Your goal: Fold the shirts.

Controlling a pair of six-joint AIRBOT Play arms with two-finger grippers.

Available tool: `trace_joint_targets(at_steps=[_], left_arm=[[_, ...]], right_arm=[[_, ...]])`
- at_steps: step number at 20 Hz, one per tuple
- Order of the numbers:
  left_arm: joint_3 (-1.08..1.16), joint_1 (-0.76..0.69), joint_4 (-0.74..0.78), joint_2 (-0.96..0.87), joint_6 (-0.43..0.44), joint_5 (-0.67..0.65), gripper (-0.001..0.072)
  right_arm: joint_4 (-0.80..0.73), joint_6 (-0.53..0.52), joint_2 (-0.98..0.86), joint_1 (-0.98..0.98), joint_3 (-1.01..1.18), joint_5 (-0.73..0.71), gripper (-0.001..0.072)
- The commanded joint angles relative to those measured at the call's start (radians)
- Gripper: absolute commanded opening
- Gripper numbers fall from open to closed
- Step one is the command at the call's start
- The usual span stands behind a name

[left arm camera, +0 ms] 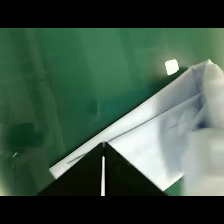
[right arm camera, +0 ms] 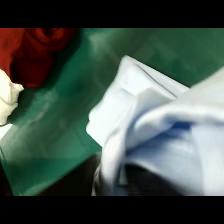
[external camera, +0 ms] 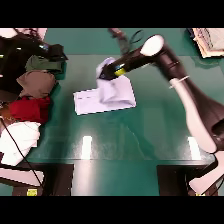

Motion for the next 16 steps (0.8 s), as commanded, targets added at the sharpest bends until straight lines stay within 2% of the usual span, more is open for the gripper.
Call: trace_joint_targets(at_steps=[1, 4, 7, 9, 13, 16], left_arm=[[0.001, 0.067, 0.011, 0.045, 0.002, -0.053, 0.0025], [0.001, 0.067, 0.003, 0.045, 0.002, -0.075, 0.0025], [0.0, 0.066, -0.002, 0.045, 0.002, -0.083, 0.0025], [0.0, 0.066, -0.002, 0.045, 0.002, -0.089, 0.0025], [0.0, 0.066, -0.003, 0.045, 0.002, -0.088, 0.0025], [-0.001, 0.066, -0.003, 0.045, 0.002, -0.087, 0.0026]], right_arm=[[-0.01, -0.103, -0.071, 0.128, 0.001, -0.163, 0.0599], [-0.11, -0.098, -0.029, 0.115, 0.0, -0.098, 0.0604], [-0.336, -0.04, 0.021, 0.017, -0.002, 0.121, 0.0602], [-0.398, -0.012, 0.02, -0.089, -0.01, 0.256, 0.0593], [-0.347, 0.048, 0.02, -0.32, -0.171, 0.267, 0.0594], [-0.068, 0.046, 0.006, -0.46, -0.332, 0.196, 0.0595]])
